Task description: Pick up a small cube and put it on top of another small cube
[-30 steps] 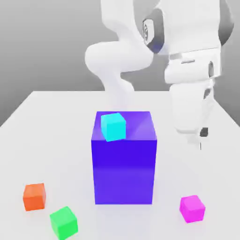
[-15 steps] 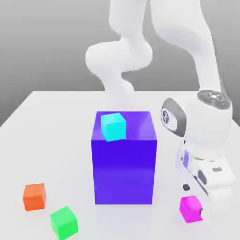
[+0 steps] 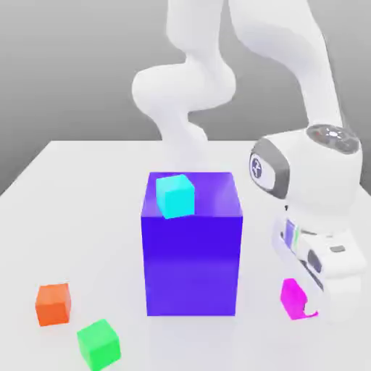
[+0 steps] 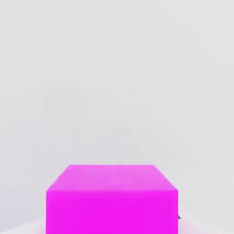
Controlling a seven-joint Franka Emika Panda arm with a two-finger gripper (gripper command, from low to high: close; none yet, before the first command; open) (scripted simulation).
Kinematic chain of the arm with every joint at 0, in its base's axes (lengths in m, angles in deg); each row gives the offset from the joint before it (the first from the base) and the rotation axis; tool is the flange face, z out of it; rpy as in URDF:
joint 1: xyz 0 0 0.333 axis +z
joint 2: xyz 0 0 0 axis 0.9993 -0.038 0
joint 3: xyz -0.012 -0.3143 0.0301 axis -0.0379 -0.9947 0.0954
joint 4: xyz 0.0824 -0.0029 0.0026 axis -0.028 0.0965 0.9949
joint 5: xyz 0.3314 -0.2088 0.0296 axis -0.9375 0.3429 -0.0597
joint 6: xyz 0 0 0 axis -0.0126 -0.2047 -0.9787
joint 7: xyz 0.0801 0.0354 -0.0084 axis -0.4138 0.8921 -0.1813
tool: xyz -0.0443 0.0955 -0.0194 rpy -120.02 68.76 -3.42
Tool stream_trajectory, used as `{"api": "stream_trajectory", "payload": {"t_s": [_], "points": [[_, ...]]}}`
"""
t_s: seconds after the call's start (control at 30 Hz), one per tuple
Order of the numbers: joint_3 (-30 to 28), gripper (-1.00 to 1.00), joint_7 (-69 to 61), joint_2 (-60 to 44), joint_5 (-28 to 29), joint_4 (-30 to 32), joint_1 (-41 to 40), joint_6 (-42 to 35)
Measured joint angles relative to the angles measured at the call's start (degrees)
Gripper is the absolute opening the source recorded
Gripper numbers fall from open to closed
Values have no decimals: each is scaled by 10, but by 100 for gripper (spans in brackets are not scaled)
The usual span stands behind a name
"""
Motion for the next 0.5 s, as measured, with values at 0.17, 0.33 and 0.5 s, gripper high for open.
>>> {"api": "stream_trajectory", "payload": {"t_s": [0.17, 0.33, 0.5], "points": [[-80, -100, 43, 52, 86, -36, -23, -42], [-97, -100, -79, 126, 147, -44, -54, -83], [-113, -100, -238, 189, 173, -48, -72, -115]]}}
